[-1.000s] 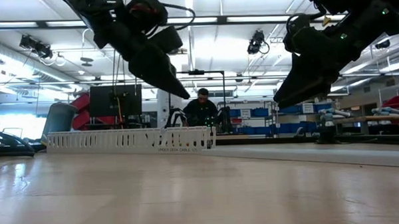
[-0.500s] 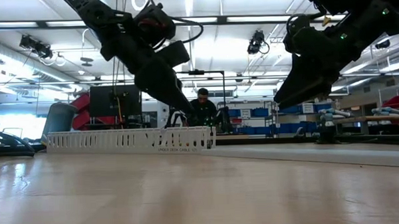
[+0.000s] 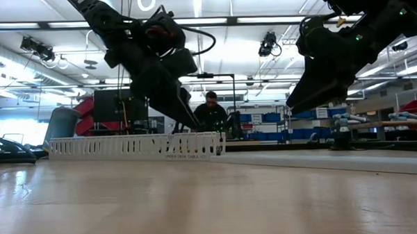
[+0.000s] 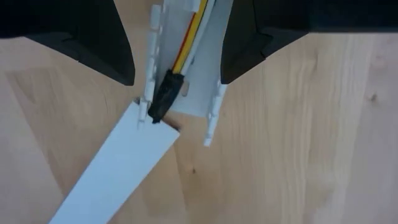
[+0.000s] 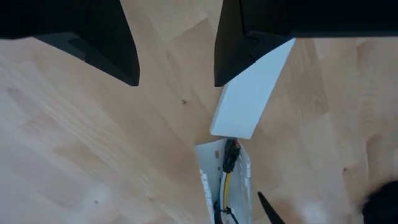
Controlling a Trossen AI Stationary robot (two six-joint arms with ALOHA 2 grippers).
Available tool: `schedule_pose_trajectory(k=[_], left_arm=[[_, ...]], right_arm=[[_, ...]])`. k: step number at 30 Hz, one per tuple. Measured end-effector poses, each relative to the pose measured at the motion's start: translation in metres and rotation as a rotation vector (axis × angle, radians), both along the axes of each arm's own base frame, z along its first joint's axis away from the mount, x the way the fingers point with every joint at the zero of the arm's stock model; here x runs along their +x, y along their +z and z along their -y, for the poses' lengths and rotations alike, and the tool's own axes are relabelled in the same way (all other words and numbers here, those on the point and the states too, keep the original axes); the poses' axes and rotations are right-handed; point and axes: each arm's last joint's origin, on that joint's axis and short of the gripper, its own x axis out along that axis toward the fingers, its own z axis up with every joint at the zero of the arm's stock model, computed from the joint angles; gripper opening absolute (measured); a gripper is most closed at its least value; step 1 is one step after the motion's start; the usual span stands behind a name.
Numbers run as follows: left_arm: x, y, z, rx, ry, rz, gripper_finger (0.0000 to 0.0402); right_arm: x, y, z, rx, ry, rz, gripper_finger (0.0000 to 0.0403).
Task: Ziptie cables
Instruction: Close the white cable duct
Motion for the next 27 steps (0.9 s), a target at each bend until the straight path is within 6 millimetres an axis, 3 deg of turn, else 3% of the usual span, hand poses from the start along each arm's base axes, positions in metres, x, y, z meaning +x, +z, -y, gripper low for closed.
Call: schedule_pose_trajectory(k=[16, 22, 27], left_arm=[[0.0, 0.0, -0.001, 0.04, 0.007, -0.005, 0.0214], [0.012, 0.012, 0.002, 0.061, 0.002, 0.166, 0.0214], [0.019, 0.022, 0.005, -0.056, 0.099, 0.278, 0.0214]], right_arm=[[0.0, 0.0, -0.001, 0.028, 0.013, 0.001, 0.0186], [0.0, 0.0, -0.001, 0.028, 0.013, 0.001, 0.0186], [0.0, 0.0, -0.001, 0.021, 0.018, -0.002, 0.0187]])
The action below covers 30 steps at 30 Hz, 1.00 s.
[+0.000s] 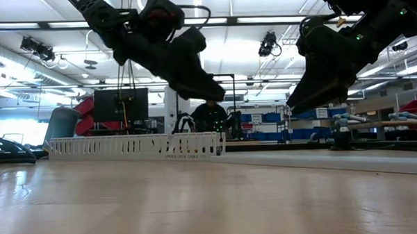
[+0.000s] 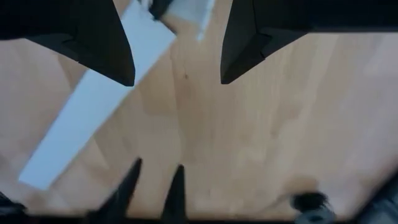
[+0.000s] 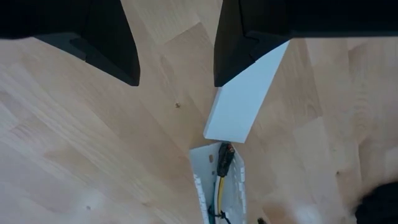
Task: Ziptie cables
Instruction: Close the white cable duct
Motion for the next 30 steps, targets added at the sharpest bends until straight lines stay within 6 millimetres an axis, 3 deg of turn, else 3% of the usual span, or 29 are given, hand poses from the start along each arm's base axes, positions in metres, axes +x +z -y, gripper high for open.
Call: schedule_pose_trajectory(k=[14, 23, 30], left_arm=[[0.001, 0.002, -0.002, -0.055, 0.101, 0.026, 0.0214], [-0.004, -0.008, 0.005, 0.0, 0.133, -0.11, 0.0214], [-0.003, -0.014, 0.01, 0.012, 0.135, -0.137, 0.0258]], right_arm=[[0.0, 0.0, 0.0, -0.023, 0.015, -0.013, 0.0187], [0.0, 0.0, 0.0, -0.014, 0.008, -0.01, 0.0187], [0.0, 0.0, 0.0, -0.007, 0.004, -0.008, 0.0187]])
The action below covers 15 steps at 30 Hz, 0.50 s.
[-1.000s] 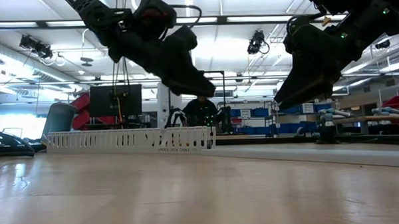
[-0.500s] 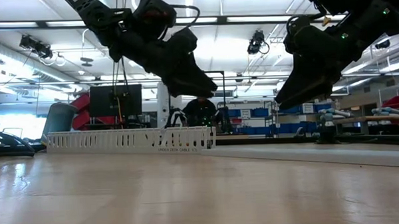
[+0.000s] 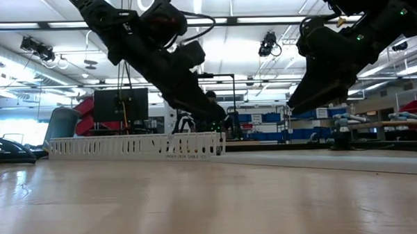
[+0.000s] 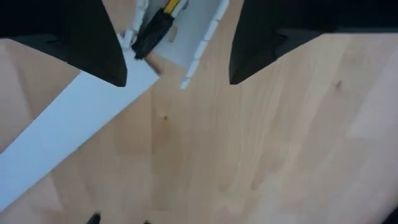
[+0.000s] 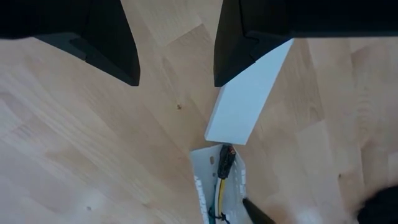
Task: Ziptie cables
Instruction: Close the white cable duct
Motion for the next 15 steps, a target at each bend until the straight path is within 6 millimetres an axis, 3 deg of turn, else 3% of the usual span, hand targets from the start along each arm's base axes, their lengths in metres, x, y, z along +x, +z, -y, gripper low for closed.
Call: schedule_pose_trajectory(k=[7, 15], left_arm=[[0.005, 0.0, -0.002, 0.047, 0.06, 0.044, 0.0314], [0.01, 0.008, -0.003, 0.007, 0.108, 0.149, 0.0321]], right_arm=[[0.0, 0.0, 0.0, 0.006, -0.005, 0.001, 0.0187], [0.0, 0.0, 0.0, 0.002, -0.002, -0.003, 0.0187]])
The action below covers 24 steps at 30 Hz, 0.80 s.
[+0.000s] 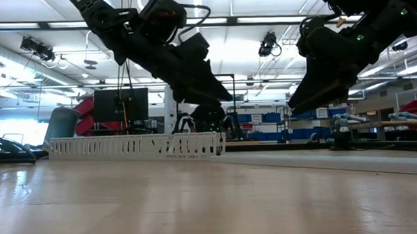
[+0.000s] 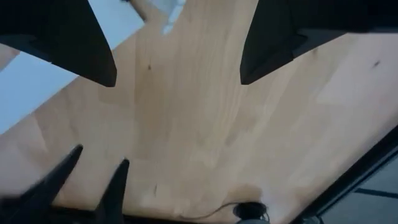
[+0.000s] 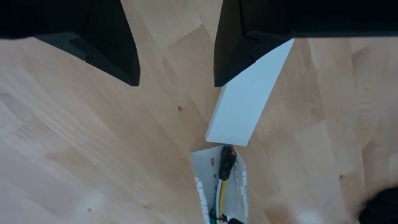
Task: Ziptie cables
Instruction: Close the white cable duct
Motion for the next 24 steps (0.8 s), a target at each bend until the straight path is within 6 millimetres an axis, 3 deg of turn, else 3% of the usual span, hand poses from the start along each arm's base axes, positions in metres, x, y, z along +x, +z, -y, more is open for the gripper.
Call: schedule_pose_trajectory(k=[7, 14, 17, 24], left_arm=[[-0.006, -0.01, 0.006, 0.019, -0.215, -0.13, 0.0321], [-0.01, -0.013, 0.007, 0.021, -0.296, -0.273, 0.0321], [-0.009, -0.008, 0.007, 0.053, -0.333, -0.323, 0.0321], [-0.011, -0.007, 0.007, 0.097, -0.395, -0.392, 0.0321]], right_arm=[[0.0, 0.0, 0.0, 0.012, 0.009, 0.0, 0.0187], [0.006, -0.01, -0.003, 0.093, 0.037, -0.026, 0.0187], [0.018, -0.019, -0.007, 0.123, 0.068, -0.064, 0.0187], [0.069, -0.027, -0.016, 0.193, 0.136, -0.197, 0.0184]])
